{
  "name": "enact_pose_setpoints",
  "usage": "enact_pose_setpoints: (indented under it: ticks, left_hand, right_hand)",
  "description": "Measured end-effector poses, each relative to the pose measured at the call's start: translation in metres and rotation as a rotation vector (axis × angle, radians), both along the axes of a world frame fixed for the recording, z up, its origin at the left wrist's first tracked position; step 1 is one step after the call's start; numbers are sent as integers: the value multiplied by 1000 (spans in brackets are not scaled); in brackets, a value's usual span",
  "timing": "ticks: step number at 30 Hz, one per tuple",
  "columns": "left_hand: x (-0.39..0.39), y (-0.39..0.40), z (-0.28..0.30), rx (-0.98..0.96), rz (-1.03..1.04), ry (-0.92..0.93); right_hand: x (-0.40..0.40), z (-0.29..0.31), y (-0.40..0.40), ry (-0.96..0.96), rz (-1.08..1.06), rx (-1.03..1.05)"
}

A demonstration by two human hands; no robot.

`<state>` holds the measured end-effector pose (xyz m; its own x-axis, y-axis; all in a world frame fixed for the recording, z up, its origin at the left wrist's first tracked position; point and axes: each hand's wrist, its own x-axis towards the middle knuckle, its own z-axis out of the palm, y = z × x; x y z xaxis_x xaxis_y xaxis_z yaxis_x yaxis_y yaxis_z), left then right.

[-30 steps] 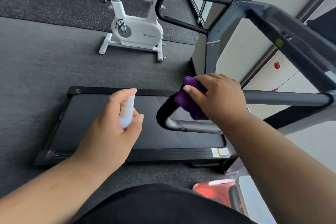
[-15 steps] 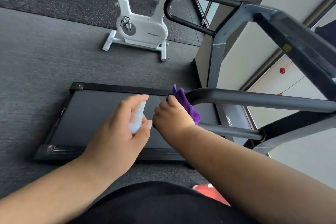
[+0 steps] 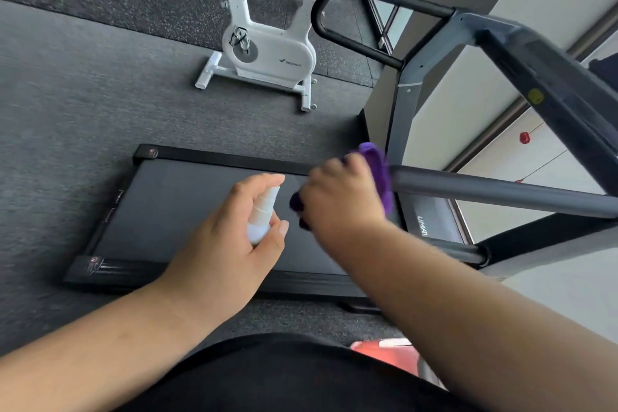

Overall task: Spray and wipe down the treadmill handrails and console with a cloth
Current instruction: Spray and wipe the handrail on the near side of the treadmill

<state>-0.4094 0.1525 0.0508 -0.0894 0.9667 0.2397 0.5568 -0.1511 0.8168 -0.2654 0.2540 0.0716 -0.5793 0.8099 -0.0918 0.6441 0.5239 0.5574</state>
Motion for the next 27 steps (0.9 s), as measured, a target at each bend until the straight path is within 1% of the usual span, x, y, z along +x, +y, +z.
enact_pose_setpoints:
  ticks: [2,3,4,5,6,8,10,12,14,16,18,21,23,25,27]
  left_hand:
    - [2,2,3,11,-10,14]
    - [2,3,5,13,-13,22]
    - [3,4,6,17,-14,32]
    - [2,5,7,24,-13,44]
    - [2,5,8,34,-13,57]
    - [3,4,9,49,-14,74]
    - [3,4,9,44,-19,62]
    - [6,4,10,40,-40,52]
    - [8,5,12,38,-58,54]
    - [9,8,14,45,-59,45]
    - [9,9,17,52,-59,34]
    - [13,10,19,62,-74,37]
    - [21,10,20,64,-92,45]
    - [31,11,20,79,-123,58]
    - [43,15,20,99,-167,75]
  right_hand:
    - [-11,-25,-5,-294,146,-87]
    - [-12,-32,-6,-378,174,-109]
    - [-11,-36,-6,-395,182,-118]
    - [-10,-36,-5,-365,189,-116]
    - [-7,-34,-5,-294,201,-113]
    - [1,-22,0,-52,198,-69]
    - [16,-2,9,250,65,-11]
    - [39,21,17,500,-102,58]
    - [69,34,23,710,-225,64]
    - [99,37,29,843,-324,67]
    - [123,35,32,872,-394,119]
    - [126,32,30,840,-397,217]
    - [107,26,20,800,-317,249]
    - [85,13,8,766,-164,248]
    - [78,0,7,778,-41,279]
